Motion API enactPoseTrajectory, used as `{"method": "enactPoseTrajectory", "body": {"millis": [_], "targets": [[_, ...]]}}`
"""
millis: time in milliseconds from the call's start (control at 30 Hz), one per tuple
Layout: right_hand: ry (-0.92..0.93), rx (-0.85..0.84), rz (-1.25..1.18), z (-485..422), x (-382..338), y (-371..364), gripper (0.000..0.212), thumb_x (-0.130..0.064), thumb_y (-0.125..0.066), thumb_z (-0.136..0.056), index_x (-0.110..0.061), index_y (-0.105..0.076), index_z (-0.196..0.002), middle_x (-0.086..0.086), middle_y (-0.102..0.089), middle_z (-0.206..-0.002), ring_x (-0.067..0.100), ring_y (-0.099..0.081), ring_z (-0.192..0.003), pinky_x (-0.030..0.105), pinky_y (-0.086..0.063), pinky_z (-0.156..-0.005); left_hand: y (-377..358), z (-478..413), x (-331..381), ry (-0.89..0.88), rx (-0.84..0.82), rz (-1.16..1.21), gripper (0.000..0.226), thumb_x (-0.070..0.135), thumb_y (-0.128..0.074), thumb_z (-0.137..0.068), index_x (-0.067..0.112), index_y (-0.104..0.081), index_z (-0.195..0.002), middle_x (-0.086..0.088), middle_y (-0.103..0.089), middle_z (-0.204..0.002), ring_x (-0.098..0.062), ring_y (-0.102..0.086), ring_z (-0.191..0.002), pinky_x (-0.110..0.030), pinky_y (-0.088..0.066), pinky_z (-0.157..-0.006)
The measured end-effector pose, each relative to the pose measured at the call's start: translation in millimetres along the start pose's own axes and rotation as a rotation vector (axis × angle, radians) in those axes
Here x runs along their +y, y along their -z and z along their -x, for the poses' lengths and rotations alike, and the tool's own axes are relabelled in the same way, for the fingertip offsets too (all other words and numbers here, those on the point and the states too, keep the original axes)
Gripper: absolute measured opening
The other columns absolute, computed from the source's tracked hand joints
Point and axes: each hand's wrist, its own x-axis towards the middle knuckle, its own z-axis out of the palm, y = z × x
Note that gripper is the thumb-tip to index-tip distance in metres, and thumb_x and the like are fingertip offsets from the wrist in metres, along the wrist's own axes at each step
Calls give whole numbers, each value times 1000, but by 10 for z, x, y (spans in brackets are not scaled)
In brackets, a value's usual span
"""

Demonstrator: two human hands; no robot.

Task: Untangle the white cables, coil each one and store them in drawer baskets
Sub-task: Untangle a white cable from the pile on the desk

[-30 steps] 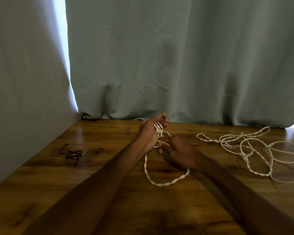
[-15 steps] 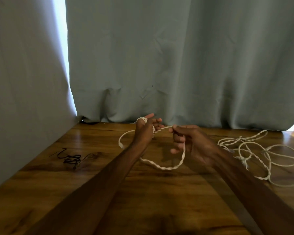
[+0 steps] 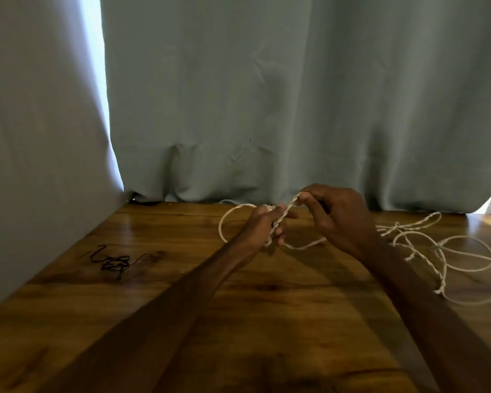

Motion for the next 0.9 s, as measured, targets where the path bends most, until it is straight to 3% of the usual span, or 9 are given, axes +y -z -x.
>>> {"method": "enactPoseTrajectory", "body": {"millis": [67, 167, 300, 433, 500, 667, 767, 833, 900], "targets": [[60, 92, 91, -11, 89, 70, 24, -33, -58, -101, -22, -79, -102, -6, -77, -88, 11, -66, -67, 29, -52, -61, -49, 45, 0, 45, -139, 14, 65, 47, -32, -111, 18, -78, -76, -1, -37, -52, -12, -39, -39, -23, -33, -46], [83, 132, 120, 5, 239, 150, 20, -36, -63, -101, -25, -78, -108, -1, -75, -84, 13, -64, -68, 34, -53, -59, -142, 69, 48, 156, -323, 110, 75, 59, -25, -107, 9, -77, -86, 8, -28, -45, -6, -26, -36, -18, -27, -41], [20, 99, 116, 27, 358, 218, 30, -53, -57, -99, -34, -77, -110, -5, -69, -76, 10, -59, -62, 36, -51, -54, -215, 91, 115, 193, -480, 213, 63, 58, -29, -105, 10, -64, -83, 13, -28, -43, -3, -21, -34, -17, -23, -38], [-77, 8, 36, 54, 409, 199, 43, -67, -49, -93, -39, -78, -108, -19, -76, -90, -1, -65, -69, 31, -55, -62, -224, 138, 170, 175, -588, 266, 51, 52, -34, -107, 18, -59, -77, 14, -29, -46, -2, -23, -36, -20, -26, -39], [-118, -60, -8, 87, 432, 138, 46, -68, -46, -92, -40, -78, -110, -25, -73, -85, -7, -64, -70, 26, -52, -62, -245, 153, 199, 185, -612, 339, 47, 46, -34, -109, 20, -55, -76, 14, -31, -46, -1, -26, -35, -19, -28, -39], [-105, -214, -22, 172, 402, -154, 37, -50, -43, -98, -29, -73, -105, -1, -78, -86, 16, -71, -74, 28, -45, -63, -217, 129, 241, 182, -591, 527, 32, 34, -35, -108, 18, -54, -89, 11, -40, -49, -1, -33, -35, -16, -25, -40], [-126, -325, 62, 196, 355, -372, 39, -39, -45, -93, -17, -69, -115, 15, -76, -96, 38, -71, -83, 42, -53, -69, -163, 81, 279, 132, -436, 592, 39, 24, -39, -103, -4, -56, -125, 10, -50, -59, -3, -36, -39, -17, -29, -45], [-106, -397, 124, 226, 267, -483, 32, -29, -51, -95, -12, -61, -120, 16, -74, -94, 39, -69, -79, 41, -50, -64, -116, 31, 257, 84, -307, 616, 50, 15, -38, -104, -16, -39, -142, 11, -62, -72, -3, -38, -43, -18, -32, -50], [-98, -453, 150, 256, 144, -558, 14, -19, -54, -96, -13, -57, -108, 16, -71, -89, 38, -66, -75, 36, -42, -61, -87, -8, 209, 32, -216, 635, 41, 13, -42, -102, -8, -39, -138, 8, -68, -86, -3, -40, -47, -18, -36, -50]]}}
